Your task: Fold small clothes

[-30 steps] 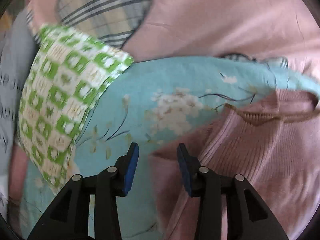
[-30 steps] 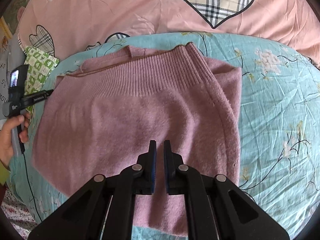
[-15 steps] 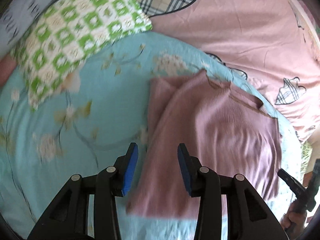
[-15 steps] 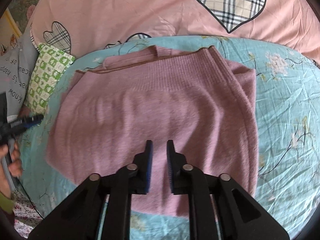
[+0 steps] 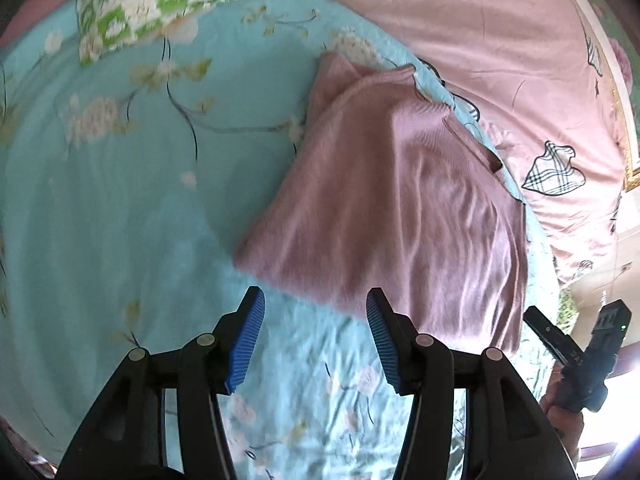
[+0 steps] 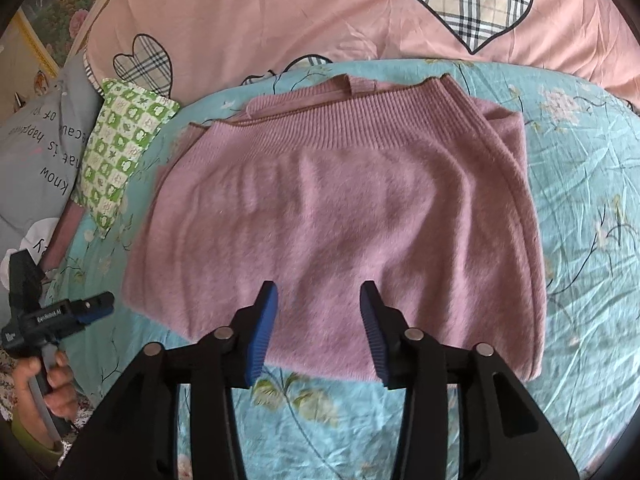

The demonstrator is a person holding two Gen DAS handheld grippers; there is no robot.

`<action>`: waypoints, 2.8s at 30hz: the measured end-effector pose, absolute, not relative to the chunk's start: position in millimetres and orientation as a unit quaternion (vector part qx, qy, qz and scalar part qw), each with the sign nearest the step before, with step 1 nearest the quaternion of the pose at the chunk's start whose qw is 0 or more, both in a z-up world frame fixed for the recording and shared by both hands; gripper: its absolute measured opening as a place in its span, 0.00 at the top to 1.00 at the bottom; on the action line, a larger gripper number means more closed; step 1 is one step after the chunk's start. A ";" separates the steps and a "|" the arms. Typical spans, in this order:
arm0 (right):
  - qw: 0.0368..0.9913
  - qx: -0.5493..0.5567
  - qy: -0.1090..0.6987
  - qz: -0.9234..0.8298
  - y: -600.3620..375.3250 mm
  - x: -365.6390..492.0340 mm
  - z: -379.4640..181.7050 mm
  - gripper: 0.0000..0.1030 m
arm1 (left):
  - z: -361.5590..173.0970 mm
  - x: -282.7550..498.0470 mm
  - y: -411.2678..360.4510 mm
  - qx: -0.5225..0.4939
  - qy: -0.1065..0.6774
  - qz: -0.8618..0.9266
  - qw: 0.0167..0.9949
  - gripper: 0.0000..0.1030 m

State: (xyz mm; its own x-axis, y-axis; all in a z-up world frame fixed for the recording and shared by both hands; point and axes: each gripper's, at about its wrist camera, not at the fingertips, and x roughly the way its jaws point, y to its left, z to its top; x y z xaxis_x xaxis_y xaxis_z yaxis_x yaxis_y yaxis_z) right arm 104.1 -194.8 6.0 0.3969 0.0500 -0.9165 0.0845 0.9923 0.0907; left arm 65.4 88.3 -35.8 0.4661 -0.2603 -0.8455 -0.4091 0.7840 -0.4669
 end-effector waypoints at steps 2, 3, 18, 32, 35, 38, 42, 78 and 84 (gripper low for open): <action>0.832 0.063 0.552 -0.012 -193.9 99.5 5.1 0.55 | -39.3 60.9 85.3 -0.338 0.513 0.041 0.788 0.46; 0.830 0.065 0.553 -0.013 -194.0 97.0 4.7 0.55 | -41.5 58.6 83.3 -0.348 0.511 0.036 0.785 0.46; 0.824 0.074 0.562 -0.015 -192.6 87.3 3.6 0.54 | -69.1 61.2 80.3 -0.435 0.493 0.035 0.752 0.38; 0.818 0.084 0.569 -0.010 -203.5 101.9 1.1 0.53 | -99.0 106.6 101.2 -0.502 0.413 0.093 0.754 0.34; 0.818 0.095 0.567 -0.017 -215.5 104.7 2.2 0.53 | -93.2 120.3 98.4 -0.474 0.414 0.085 0.772 0.71; 0.819 0.105 0.563 -0.024 -227.1 107.5 2.5 0.53 | -80.8 129.0 93.4 -0.451 0.410 0.072 0.790 0.84; 0.823 0.124 0.554 -0.030 -243.9 110.0 3.8 0.53 | -47.1 139.6 71.2 -0.401 0.399 0.045 0.824 0.87; 0.765 0.321 0.544 0.125 -258.5 247.4 -53.7 0.57 | -35.1 215.3 -139.6 -0.129 0.488 -0.174 0.846 0.90; 0.762 0.325 0.547 0.120 -262.6 249.3 -50.6 0.55 | -34.0 220.8 -147.2 -0.114 0.486 -0.171 0.849 0.89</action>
